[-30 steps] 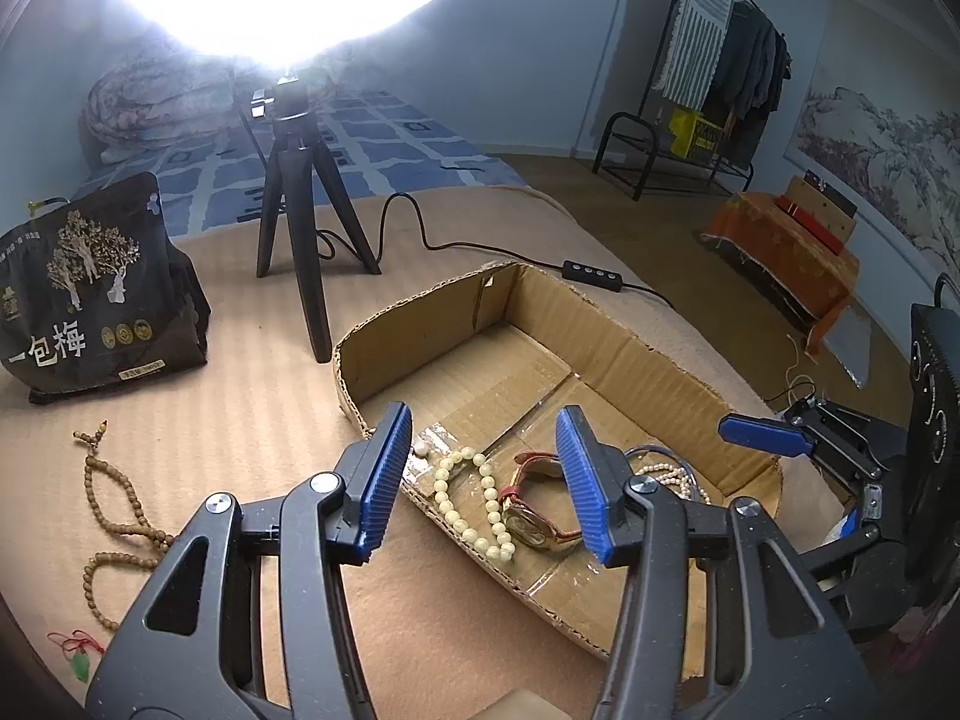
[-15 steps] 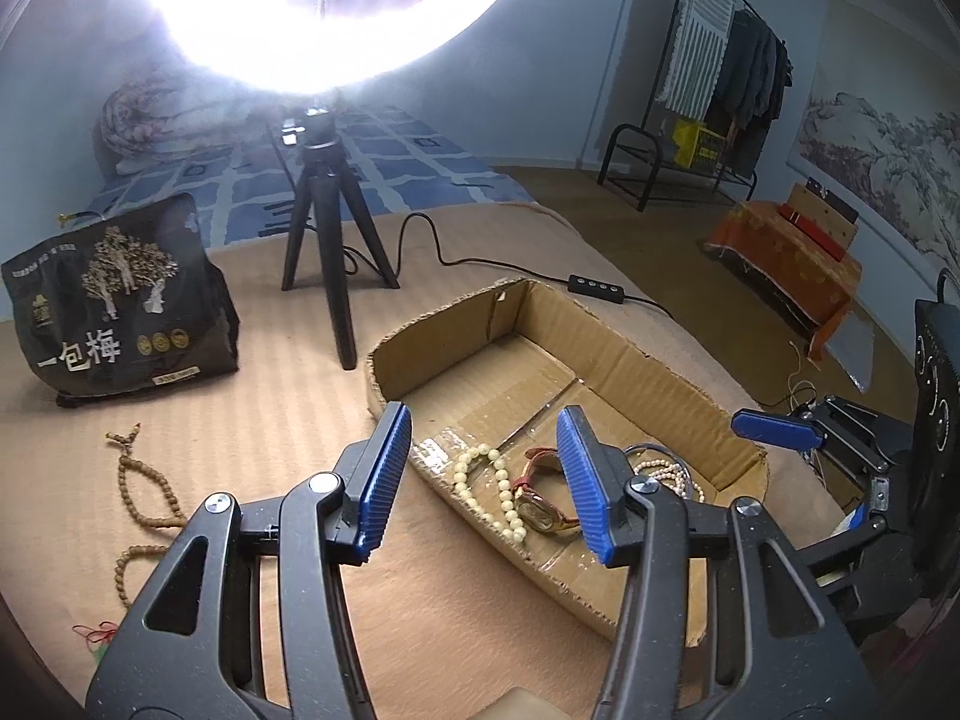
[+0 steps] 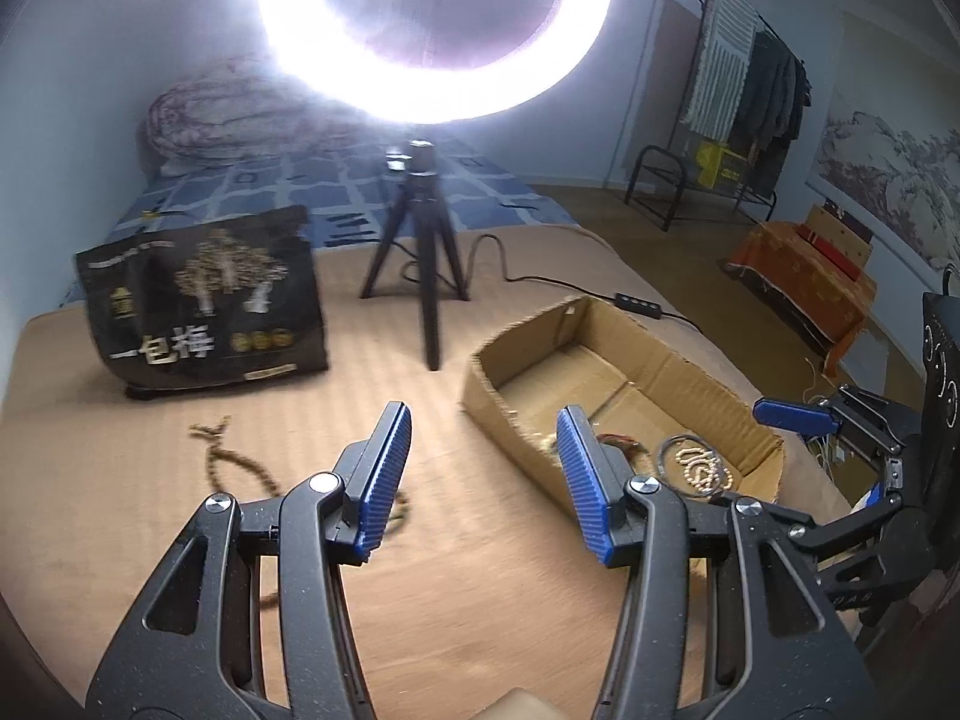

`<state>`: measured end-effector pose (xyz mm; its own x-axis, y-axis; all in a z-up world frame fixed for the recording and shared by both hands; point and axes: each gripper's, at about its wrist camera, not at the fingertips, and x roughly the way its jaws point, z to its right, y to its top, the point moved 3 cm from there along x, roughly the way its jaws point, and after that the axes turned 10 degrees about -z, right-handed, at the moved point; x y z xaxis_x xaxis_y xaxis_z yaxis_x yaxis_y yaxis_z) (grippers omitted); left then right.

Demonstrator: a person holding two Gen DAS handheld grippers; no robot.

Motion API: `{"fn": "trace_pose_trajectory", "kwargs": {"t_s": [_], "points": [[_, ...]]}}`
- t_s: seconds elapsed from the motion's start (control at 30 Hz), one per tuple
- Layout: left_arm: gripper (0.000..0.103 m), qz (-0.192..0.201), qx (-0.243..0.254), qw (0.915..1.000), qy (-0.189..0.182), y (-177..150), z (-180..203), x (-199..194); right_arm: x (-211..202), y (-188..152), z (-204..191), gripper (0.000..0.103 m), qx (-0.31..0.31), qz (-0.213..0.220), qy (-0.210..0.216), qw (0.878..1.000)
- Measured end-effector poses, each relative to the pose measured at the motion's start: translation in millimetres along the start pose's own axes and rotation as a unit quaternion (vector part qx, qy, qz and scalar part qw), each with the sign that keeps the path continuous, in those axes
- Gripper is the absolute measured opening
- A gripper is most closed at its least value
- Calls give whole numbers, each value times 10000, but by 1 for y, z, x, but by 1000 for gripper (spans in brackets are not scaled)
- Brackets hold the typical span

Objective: Organize jewelry
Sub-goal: 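Move the left tool to the green jade pendant while the right tool moves to the wooden beads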

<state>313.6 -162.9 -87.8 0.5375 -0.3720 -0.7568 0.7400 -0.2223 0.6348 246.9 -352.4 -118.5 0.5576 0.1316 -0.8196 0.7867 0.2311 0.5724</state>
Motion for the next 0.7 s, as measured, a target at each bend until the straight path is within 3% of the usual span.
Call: {"fn": "trace_pose_trajectory", "kwargs": {"t_s": [0.33, 0.7], "points": [[52, 86, -299, 9990, 315, -22, -73, -42, 0, 21, -44, 77, -317, 211, 177, 9991], [52, -148, -721, 9957, 555, -68, -150, -59, 24, 39, -94, 77, -654, 117, 462, 9967]]}}
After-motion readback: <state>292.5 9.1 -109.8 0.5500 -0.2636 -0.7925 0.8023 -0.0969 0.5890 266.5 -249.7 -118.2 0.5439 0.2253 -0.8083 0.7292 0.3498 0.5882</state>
